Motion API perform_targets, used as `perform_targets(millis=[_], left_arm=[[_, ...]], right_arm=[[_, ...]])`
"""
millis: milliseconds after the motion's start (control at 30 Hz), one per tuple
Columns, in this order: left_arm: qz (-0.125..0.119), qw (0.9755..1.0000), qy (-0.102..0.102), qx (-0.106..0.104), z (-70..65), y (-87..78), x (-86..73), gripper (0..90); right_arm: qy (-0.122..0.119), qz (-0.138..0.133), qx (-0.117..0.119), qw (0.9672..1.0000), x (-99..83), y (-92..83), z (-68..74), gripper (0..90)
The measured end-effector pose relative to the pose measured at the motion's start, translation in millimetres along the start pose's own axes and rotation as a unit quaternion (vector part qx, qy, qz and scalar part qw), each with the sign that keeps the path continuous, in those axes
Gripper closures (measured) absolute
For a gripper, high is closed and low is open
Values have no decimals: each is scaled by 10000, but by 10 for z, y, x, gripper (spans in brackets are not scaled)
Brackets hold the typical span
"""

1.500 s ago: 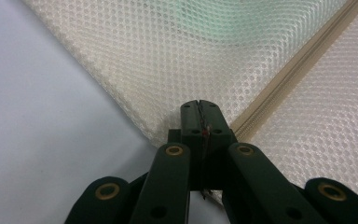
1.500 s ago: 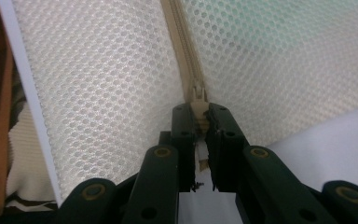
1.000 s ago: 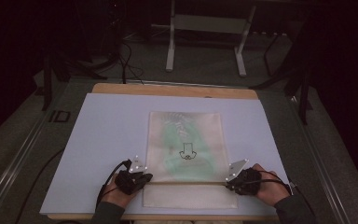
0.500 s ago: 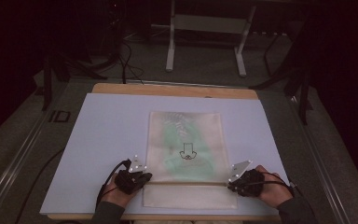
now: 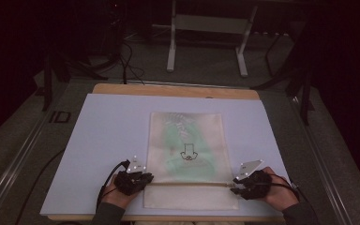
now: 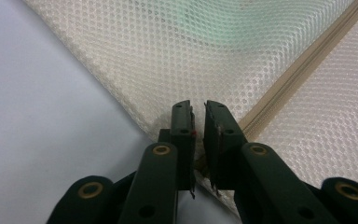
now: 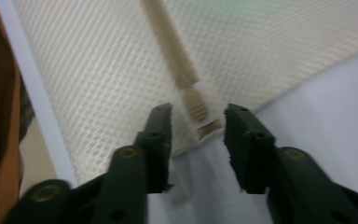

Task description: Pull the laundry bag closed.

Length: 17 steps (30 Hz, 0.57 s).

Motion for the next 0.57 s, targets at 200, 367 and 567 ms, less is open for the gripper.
perform_targets(millis=[200,367,567], left_arm=[[-59,10000,-43,-38,-2,-14,0,792],[-79,10000,-3,17,9,-26,5,772],[-92,9994,3,340,102,-62,-5,711]], right_arm=[[323,-276,-10,9991,4,-7,-45,510],[547,-489,-33,9973,17,-20,-86,476],[1204,-848,-357,9884,-46,-44,-307,463]])
Point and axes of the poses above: each handheld gripper's, and its own axes: y roughly forward along the jaws, x roughly out of its top, z roughly to its left, the point moved 10 cm from there along y, roughly forward along the jaws, and after that the axes turned 14 degrees about y, right-handed, at the moved point
